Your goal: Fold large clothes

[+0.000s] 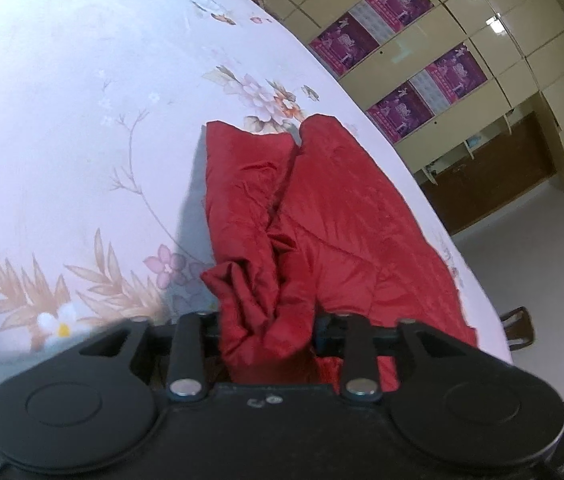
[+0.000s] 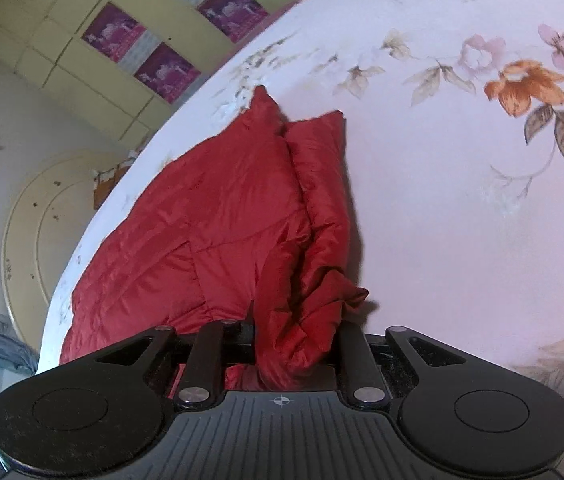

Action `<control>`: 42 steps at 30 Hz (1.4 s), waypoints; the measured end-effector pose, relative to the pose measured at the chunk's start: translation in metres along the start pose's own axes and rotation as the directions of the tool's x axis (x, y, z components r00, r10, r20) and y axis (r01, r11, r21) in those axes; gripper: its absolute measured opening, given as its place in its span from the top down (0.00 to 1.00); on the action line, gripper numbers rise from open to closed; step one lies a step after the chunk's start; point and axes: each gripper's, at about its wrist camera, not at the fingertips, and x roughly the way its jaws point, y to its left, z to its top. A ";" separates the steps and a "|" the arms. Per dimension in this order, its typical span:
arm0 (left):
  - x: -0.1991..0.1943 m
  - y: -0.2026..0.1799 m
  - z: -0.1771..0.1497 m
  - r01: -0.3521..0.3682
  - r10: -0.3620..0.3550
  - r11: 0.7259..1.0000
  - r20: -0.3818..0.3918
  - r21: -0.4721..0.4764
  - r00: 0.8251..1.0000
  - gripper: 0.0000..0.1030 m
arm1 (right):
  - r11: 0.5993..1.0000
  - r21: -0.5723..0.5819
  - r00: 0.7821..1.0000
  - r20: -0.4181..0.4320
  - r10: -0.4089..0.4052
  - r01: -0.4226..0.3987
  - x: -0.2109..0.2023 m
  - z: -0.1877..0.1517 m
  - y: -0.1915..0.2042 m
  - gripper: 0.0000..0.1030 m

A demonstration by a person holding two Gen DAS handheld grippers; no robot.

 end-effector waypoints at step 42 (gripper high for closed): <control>-0.006 -0.025 -0.003 0.033 -0.042 0.988 0.055 0.154 0.998 0.82 | 0.885 -0.465 0.976 -0.187 -0.109 0.010 0.077 -0.099 0.161 1.00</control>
